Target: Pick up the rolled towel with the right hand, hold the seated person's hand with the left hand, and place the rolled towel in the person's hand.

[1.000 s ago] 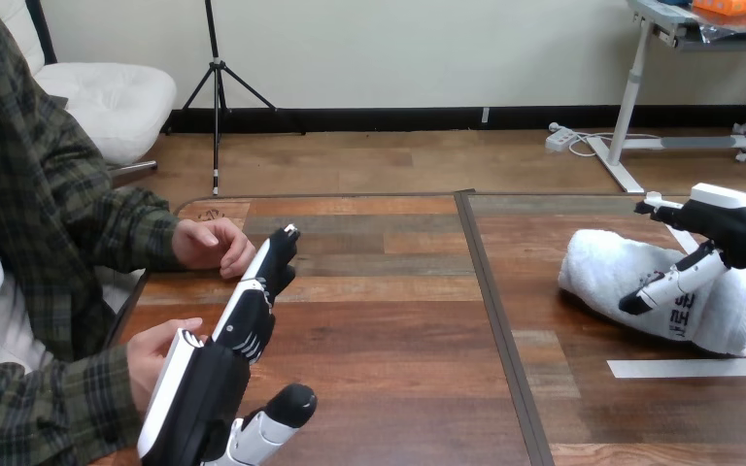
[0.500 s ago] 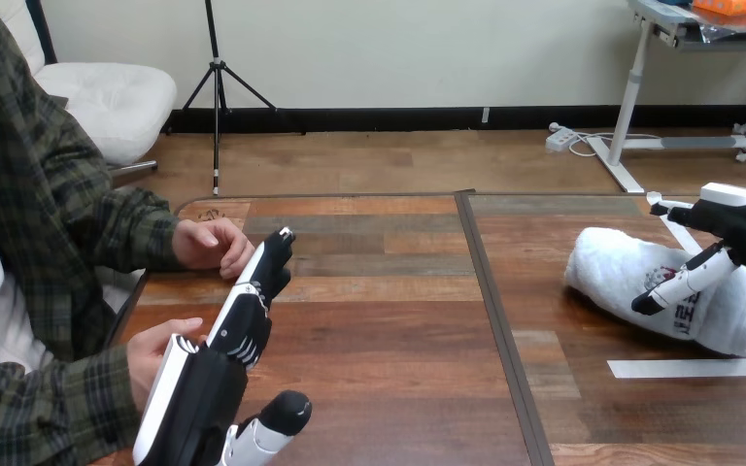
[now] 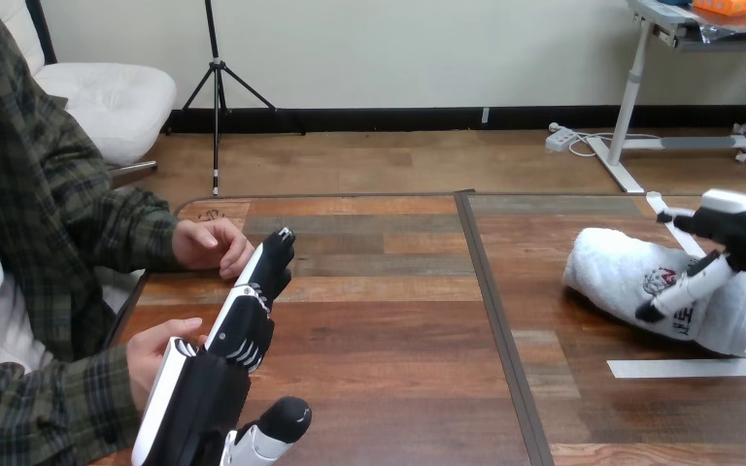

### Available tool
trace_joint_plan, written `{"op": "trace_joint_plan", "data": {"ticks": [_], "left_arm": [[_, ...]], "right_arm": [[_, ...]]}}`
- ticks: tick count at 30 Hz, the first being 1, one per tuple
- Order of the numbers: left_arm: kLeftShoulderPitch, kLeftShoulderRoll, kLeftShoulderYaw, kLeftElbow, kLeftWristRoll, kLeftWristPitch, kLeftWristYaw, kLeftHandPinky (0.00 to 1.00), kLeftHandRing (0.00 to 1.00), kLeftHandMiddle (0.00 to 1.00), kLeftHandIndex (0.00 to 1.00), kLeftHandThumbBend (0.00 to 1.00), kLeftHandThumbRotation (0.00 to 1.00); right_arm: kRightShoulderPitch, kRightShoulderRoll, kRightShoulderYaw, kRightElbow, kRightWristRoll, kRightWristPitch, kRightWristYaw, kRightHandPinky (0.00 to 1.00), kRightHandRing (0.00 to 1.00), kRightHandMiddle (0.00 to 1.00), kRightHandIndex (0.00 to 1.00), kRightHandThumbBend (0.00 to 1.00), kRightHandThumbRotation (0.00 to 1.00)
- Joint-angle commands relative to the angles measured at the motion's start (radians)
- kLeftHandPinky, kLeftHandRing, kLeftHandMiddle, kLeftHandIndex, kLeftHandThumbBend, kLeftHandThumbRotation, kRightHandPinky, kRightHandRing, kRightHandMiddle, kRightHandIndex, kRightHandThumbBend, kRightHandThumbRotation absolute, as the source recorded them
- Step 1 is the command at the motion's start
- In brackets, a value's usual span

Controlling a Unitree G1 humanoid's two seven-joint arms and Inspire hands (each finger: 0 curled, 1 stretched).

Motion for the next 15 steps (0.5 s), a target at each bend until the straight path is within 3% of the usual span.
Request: {"op": "trace_joint_plan", "data": {"ticks": [1,15], "left_arm": [[-0.026,0.006,-0.001,-0.061,-0.018,0.003,-0.004,0.99,0.99,0.99,0.96,0.88,0.79],[-0.011,0.006,-0.002,-0.088,-0.013,0.013,-0.005,1.00,1.00,0.99,0.96,0.87,0.80]], "right_arm": [[-0.068,0.061,0.021,0.011,-0.011,0.017,-0.036,0.86,0.96,1.00,1.00,0.97,0.34],[-0.041,0.116,0.004,0.030,0.012,0.014,-0.075,0.86,0.95,0.98,0.98,0.96,0.30]]}}
